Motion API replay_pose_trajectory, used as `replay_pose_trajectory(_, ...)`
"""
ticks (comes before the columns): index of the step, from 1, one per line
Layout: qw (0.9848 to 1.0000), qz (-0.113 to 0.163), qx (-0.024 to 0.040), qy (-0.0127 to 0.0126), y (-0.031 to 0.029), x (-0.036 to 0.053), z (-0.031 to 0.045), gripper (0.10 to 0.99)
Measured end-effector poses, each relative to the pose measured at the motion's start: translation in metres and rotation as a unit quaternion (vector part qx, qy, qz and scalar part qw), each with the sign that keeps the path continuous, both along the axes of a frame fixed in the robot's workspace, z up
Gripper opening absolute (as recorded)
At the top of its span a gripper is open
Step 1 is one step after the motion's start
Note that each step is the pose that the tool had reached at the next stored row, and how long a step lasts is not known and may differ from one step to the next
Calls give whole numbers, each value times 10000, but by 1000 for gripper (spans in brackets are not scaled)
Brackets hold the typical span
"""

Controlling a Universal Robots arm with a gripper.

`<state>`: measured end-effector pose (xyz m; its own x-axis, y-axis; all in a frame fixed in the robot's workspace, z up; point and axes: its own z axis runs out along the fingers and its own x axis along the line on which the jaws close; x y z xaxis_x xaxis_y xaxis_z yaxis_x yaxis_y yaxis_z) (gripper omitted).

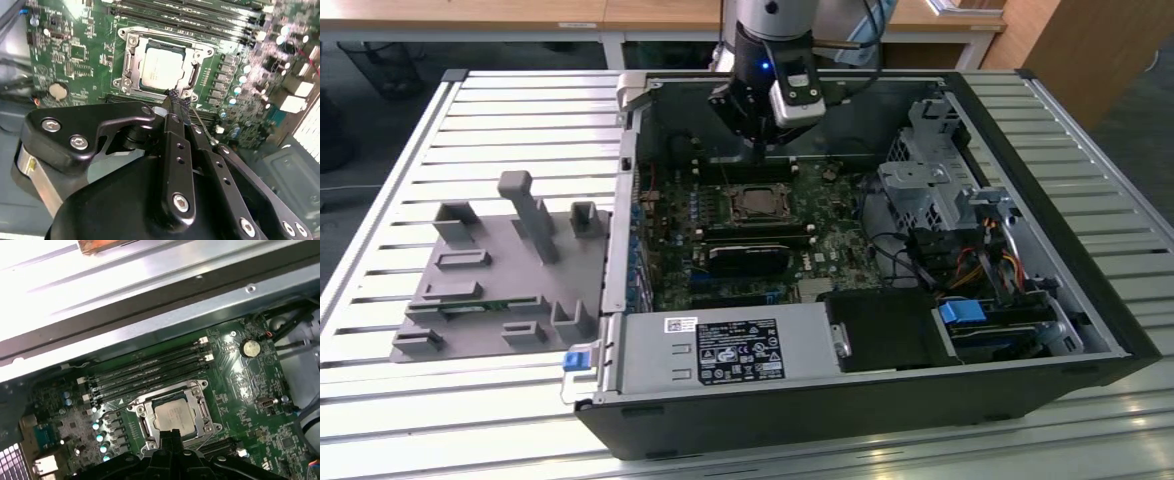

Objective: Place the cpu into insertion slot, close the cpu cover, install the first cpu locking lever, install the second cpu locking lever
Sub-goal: 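Install the first cpu locking lever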

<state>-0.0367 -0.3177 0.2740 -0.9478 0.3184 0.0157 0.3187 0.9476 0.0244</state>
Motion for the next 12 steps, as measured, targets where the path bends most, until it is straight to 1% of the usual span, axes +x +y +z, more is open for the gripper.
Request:
replay_pose_trajectory(3, 9996, 269, 0, -1, 0, 0, -1, 106)
replay_pose_trajectory(6, 9985, 545, 0, -3, 0, 0, -1, 106)
replay_pose_trajectory(9, 9967, 814, 0, -4, 0, 0, -2, 106)
replay_pose_trajectory(12, 9941, 1085, 0, -5, 0, 0, -3, 106)
